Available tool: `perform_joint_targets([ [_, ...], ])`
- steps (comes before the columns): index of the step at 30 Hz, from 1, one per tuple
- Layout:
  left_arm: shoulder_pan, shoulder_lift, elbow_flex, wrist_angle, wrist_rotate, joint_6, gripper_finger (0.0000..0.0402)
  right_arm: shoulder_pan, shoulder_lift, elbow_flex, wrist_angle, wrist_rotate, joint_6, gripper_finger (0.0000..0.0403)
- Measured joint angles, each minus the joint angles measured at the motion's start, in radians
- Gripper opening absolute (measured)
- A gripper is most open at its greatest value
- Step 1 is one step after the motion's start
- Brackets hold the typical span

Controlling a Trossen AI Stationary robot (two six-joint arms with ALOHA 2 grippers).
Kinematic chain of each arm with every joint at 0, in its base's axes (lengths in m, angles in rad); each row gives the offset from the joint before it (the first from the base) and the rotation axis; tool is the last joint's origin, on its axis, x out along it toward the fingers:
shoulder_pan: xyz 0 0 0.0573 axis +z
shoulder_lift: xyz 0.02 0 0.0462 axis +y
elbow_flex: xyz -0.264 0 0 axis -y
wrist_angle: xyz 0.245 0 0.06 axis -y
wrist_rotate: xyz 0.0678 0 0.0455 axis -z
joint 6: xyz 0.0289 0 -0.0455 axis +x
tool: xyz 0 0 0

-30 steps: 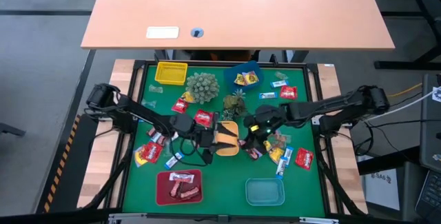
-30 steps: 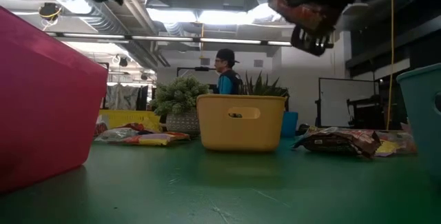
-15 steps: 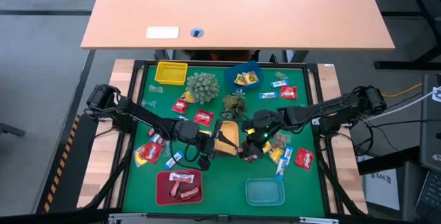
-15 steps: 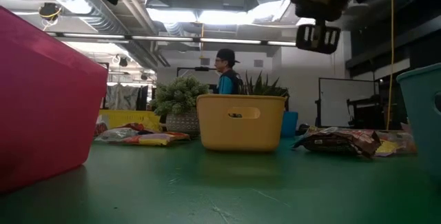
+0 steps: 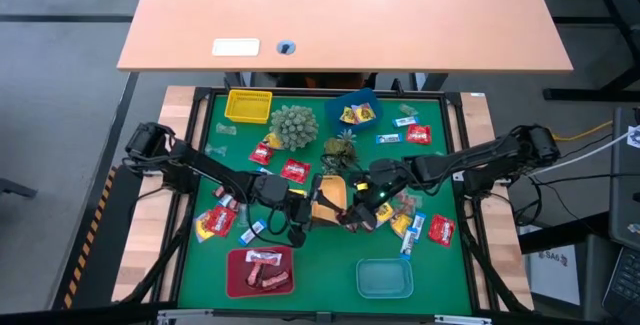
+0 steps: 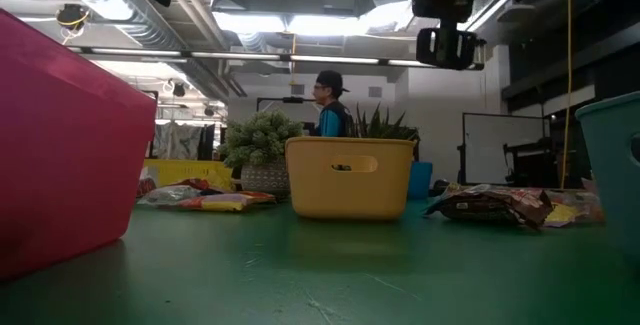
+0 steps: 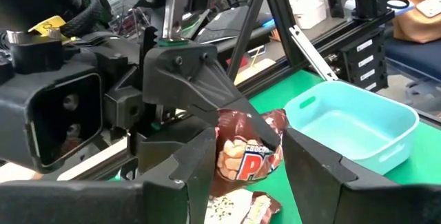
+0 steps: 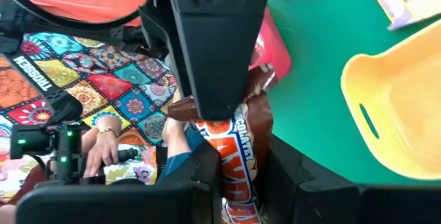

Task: Sort candy
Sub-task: Put the brown chocolate bar into the red bin

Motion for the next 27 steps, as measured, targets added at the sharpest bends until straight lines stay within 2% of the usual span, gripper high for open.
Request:
perform_joint_targets([
  [20,0.008,0.002,0.0,-0.055,0.043,0.002,0.0155,0.0,0.008,0.0,0.035,-0.003,0.0,0.0072],
  [27,0.008,0.002,0.0,-0.056,0.043,0.06,0.0155,0.001,0.008,0.0,0.053,0.018,0.042,0.0072],
])
